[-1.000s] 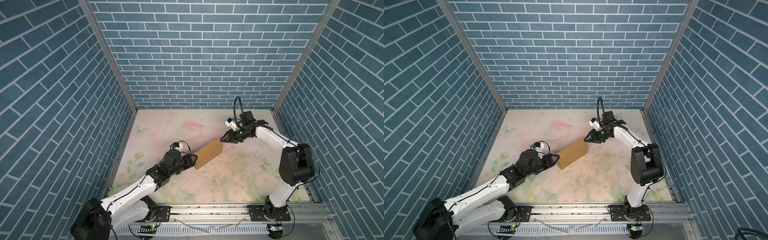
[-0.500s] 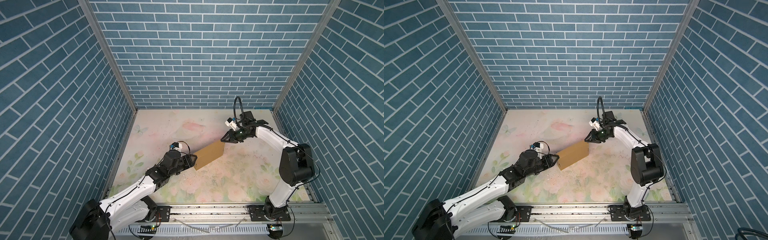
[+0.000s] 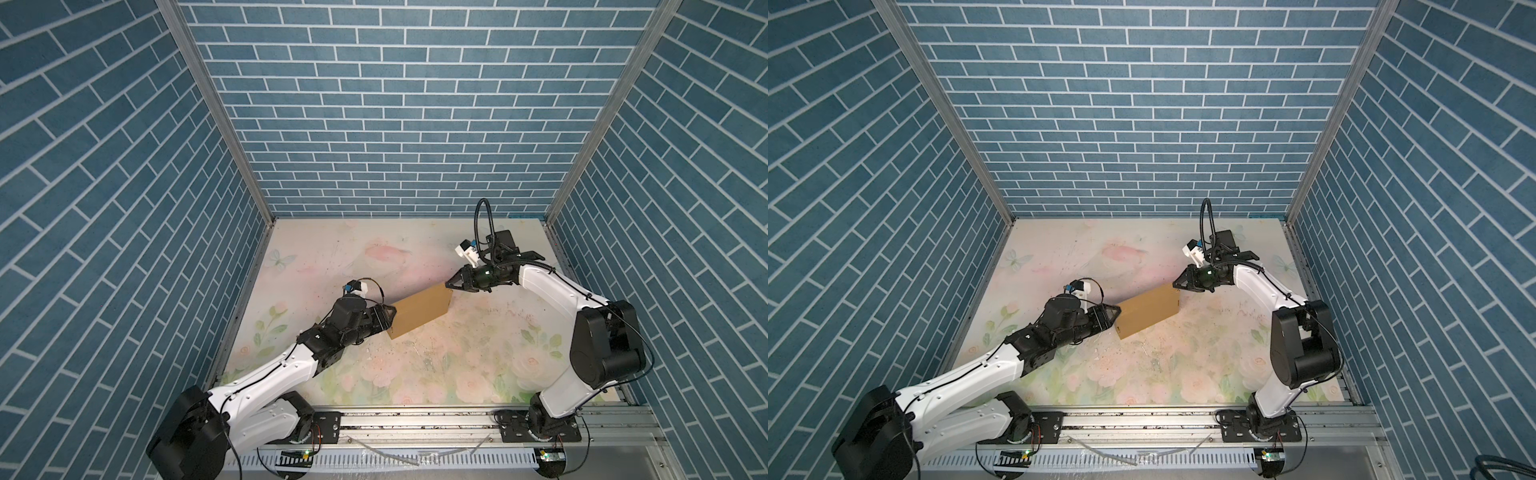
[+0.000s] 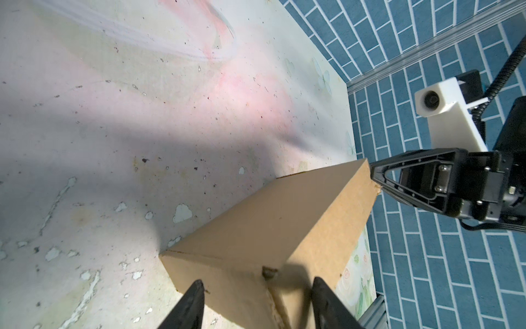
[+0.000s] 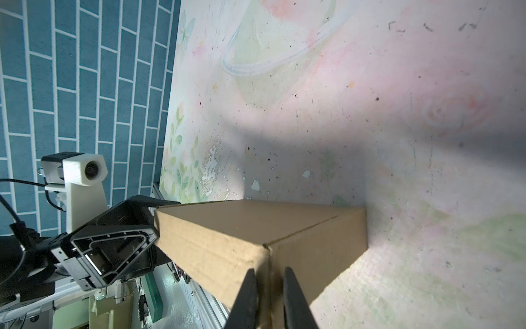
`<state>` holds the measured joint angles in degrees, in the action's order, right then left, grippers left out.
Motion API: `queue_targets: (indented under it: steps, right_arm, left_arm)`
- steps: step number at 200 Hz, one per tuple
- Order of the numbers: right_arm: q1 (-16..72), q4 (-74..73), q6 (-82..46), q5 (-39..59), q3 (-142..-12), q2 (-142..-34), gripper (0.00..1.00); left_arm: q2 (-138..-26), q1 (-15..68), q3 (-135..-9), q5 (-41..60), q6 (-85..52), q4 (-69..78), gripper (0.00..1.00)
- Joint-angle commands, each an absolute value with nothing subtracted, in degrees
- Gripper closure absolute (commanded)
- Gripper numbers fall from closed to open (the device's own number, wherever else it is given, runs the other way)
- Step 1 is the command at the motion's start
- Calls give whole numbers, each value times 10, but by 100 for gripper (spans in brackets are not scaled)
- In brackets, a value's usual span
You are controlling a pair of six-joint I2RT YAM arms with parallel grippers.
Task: Fold the paper box
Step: 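Lower the right gripper onto the box's far end while left holds the near end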
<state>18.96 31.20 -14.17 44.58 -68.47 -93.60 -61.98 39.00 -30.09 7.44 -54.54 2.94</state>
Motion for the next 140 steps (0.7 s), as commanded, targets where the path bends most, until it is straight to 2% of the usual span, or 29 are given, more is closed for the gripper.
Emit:
queue_targets:
  steps: [1, 120, 140]
  right_arm:
    - [198, 356, -143, 440, -655, -923, 81]
    - [198, 355, -176, 440, -582, -830, 74]
    - [198, 360, -178, 436, -579, -816, 71]
  left_arm:
    - [-658, 390, -294, 47, -517, -61, 40]
    - [-700, 366, -346, 37, -437, -128, 42]
    - [-709, 366, -353, 42, -432, -127, 43]
